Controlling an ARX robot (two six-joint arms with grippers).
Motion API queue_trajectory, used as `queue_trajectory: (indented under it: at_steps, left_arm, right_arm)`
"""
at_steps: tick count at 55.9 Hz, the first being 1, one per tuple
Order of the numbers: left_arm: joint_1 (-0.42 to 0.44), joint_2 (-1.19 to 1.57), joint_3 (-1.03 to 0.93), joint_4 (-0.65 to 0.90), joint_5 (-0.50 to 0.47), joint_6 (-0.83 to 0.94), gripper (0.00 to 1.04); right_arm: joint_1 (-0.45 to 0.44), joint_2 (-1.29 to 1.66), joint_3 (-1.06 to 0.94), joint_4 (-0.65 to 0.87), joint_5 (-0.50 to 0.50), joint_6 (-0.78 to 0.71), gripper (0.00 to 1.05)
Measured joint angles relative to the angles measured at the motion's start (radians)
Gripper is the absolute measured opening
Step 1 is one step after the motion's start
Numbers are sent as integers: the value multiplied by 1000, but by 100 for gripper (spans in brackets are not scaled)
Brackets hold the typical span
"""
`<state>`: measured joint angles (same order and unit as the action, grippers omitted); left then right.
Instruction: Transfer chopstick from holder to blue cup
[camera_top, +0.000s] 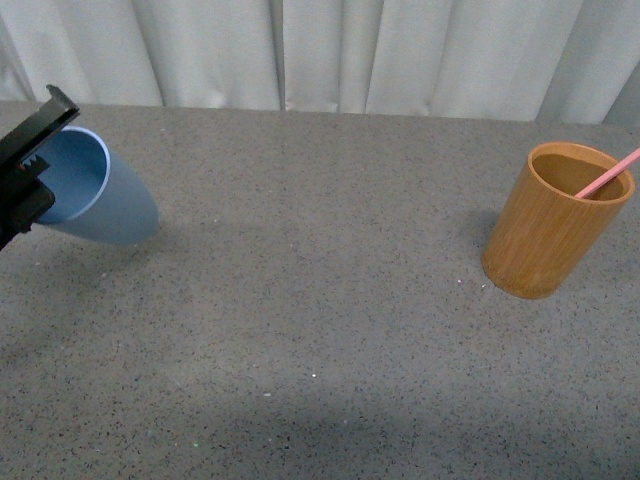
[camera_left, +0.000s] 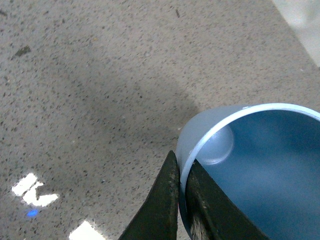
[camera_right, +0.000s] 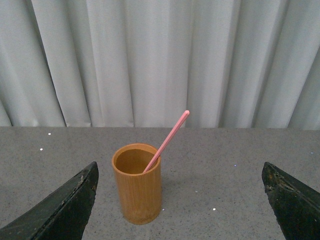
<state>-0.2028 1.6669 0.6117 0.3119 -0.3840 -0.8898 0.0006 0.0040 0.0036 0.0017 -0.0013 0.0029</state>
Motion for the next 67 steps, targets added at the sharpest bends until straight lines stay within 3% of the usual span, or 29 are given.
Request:
queue_trajectory:
  at_steps: [9, 42, 67]
  left_arm:
    - [-16, -17, 41, 0, 35, 68, 4]
    - [-209, 13, 96, -23, 153, 274, 4]
    - [-258, 74, 58, -23, 152, 363, 4]
  right_arm:
    - [0, 0, 0, 0, 0, 0, 95]
    - [0, 0, 0, 0, 0, 0, 95]
    - [0, 0, 0, 0, 0, 0, 95]
